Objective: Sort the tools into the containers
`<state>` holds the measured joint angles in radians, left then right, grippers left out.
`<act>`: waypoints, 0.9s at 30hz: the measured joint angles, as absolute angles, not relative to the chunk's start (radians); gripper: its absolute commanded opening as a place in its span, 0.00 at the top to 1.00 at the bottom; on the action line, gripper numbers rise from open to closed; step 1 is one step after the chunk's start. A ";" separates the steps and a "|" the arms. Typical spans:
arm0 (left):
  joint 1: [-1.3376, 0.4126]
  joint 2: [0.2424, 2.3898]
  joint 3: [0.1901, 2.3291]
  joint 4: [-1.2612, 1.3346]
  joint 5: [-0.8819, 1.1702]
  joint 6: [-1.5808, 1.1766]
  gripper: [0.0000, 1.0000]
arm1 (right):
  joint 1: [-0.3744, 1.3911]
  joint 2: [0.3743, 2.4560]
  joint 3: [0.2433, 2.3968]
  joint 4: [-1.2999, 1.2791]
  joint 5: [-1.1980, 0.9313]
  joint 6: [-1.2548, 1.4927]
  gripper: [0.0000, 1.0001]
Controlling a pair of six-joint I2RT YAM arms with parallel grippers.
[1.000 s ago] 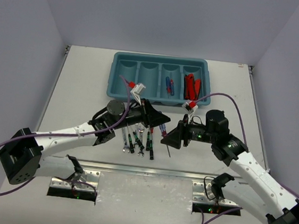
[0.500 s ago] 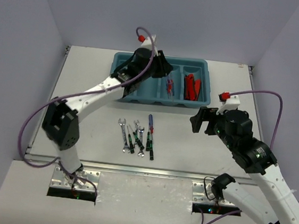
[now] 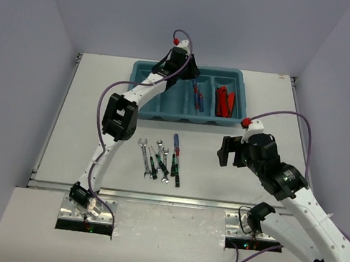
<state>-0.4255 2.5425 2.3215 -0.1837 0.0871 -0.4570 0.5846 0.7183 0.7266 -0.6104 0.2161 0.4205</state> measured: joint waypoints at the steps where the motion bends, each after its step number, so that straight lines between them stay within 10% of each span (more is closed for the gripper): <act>1: -0.421 2.558 2.335 -0.185 0.103 -0.459 0.97 | 0.585 0.711 0.726 -0.609 0.216 0.418 0.01; 5: -0.423 2.569 2.349 -0.190 0.136 -0.435 0.85 | 0.585 0.709 0.726 -0.600 0.215 0.413 0.01; 11: -0.437 2.563 2.339 -0.202 0.170 -0.402 0.00 | 0.585 0.756 0.726 -0.593 0.197 0.411 0.01; 18: -0.471 2.447 2.261 -0.278 0.153 -0.367 0.00 | 0.585 0.859 0.726 -0.563 0.149 0.439 0.01; 27: -0.520 1.659 1.656 -0.254 -0.052 -0.415 0.00 | 0.621 1.110 0.747 -0.492 0.052 0.558 0.03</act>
<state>-0.5198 1.6591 1.6561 -0.2538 -0.0522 -0.4150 0.6214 1.1099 0.7466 -0.4916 0.0518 0.5579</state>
